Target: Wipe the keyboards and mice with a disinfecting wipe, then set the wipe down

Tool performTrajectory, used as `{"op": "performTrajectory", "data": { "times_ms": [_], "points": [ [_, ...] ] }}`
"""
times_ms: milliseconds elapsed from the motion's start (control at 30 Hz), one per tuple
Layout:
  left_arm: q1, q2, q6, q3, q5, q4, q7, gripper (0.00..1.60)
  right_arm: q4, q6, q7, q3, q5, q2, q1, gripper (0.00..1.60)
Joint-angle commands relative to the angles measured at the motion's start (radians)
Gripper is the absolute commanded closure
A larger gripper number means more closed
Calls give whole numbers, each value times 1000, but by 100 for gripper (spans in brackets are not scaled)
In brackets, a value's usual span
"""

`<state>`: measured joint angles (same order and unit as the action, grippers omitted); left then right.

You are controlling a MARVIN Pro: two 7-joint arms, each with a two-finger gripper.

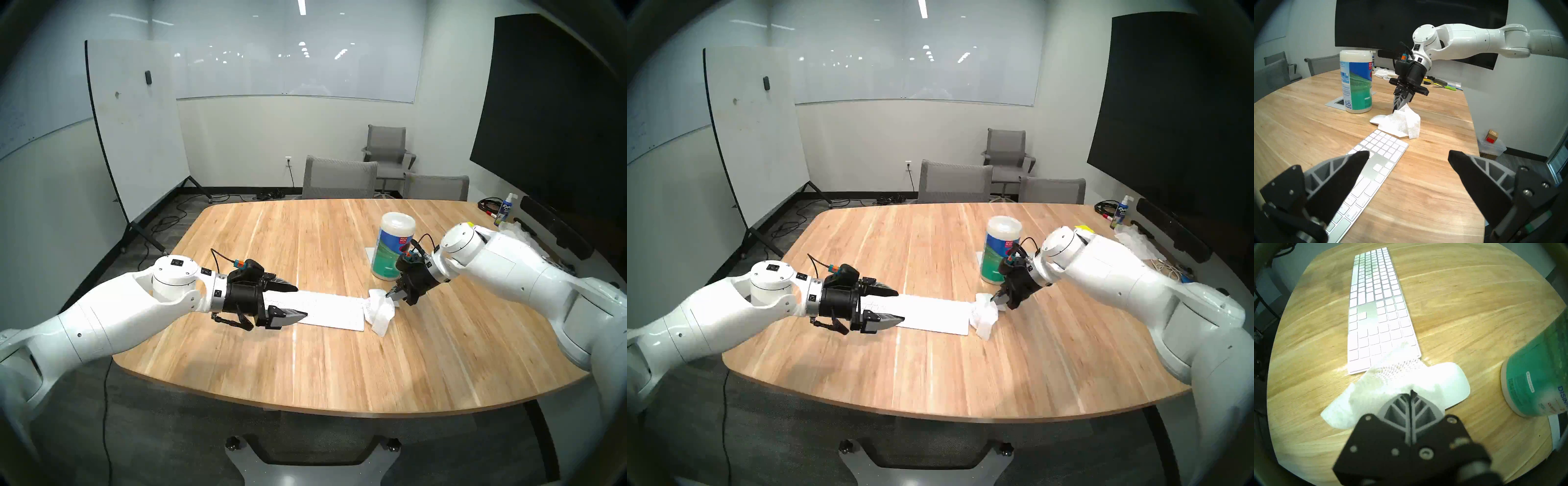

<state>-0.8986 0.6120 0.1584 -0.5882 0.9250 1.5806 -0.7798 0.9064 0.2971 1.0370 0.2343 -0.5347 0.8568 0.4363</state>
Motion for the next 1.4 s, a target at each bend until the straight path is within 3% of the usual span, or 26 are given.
{"op": "performTrajectory", "data": {
  "times_ms": [0, 433, 1000, 1367],
  "points": [
    [12, 0, -3, -13, 5, 14, 0, 0, -33, -10, -5, 3, 3, 28, -8, 160],
    [12, 0, -3, -12, 5, 14, 0, 0, -45, -17, -13, 2, 9, 38, 8, 160],
    [13, 0, -3, -12, 5, 14, 0, 0, -119, -10, -94, 29, -8, 83, 19, 160],
    [13, 0, -3, -12, 5, 14, 0, 0, -149, -15, -64, 31, -11, 92, 10, 160]
  ]
}}
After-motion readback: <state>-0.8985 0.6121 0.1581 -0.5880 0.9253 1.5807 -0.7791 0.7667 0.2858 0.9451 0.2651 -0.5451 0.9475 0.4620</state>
